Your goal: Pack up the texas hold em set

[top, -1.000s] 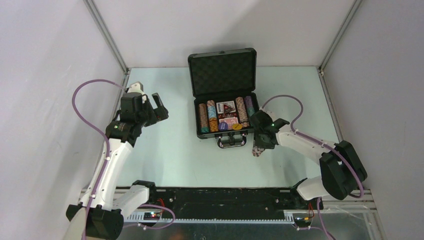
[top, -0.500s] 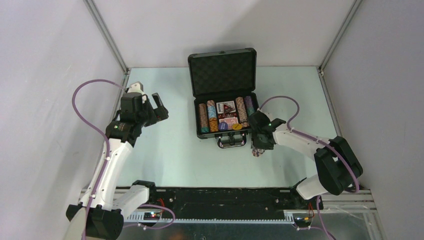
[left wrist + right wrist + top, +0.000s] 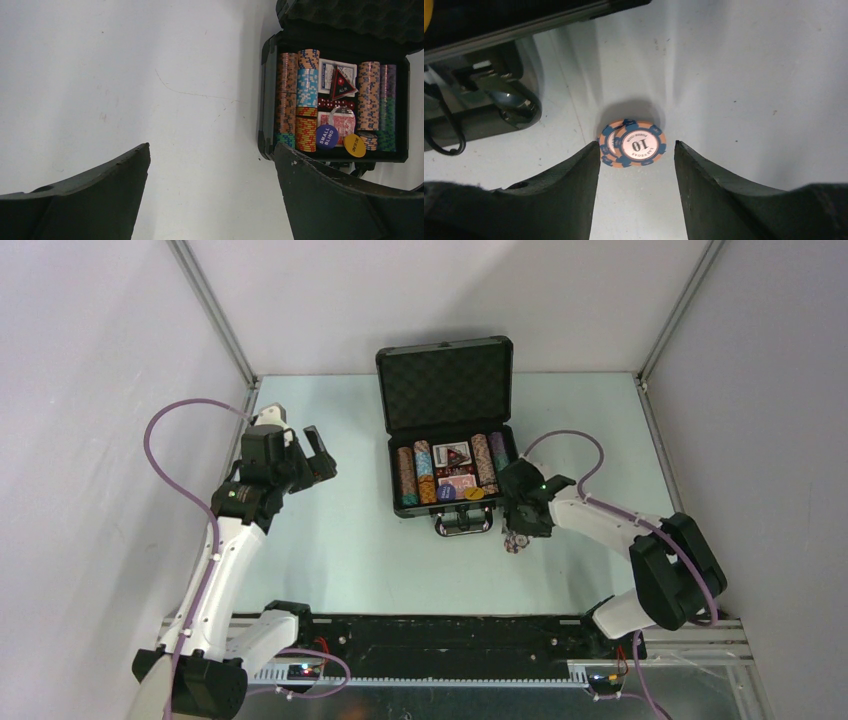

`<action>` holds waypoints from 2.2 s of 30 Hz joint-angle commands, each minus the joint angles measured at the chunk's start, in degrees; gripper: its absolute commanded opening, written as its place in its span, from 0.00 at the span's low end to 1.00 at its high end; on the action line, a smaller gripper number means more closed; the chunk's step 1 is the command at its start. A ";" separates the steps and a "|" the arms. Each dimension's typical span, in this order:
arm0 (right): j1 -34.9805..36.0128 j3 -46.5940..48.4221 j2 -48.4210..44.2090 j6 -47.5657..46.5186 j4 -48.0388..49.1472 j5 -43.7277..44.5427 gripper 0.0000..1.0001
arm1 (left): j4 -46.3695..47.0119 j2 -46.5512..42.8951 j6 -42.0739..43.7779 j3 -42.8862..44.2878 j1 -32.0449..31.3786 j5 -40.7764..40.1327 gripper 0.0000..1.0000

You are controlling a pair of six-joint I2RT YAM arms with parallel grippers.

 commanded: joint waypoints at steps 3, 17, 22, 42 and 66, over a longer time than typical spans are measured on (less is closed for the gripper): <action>-6.05 -0.03 -2.84 -0.12 0.04 -0.41 0.58 | 1.56 -0.55 0.74 -0.24 0.53 0.84 0.98; -15.27 -3.25 -2.63 -0.18 -0.45 -2.93 0.17 | 1.60 -0.58 0.67 -0.22 0.64 1.21 0.98; -15.59 -4.13 -1.06 -0.31 0.28 -3.98 0.02 | 1.61 -0.63 0.65 -0.22 0.70 1.36 0.98; -11.45 -5.26 2.57 -1.20 5.53 -8.96 0.00 | 1.63 -0.59 0.65 -0.29 0.73 1.29 0.98; -8.65 -4.17 3.60 -0.55 5.36 -8.28 0.00 | 1.60 -0.60 0.76 -0.23 0.76 1.29 0.98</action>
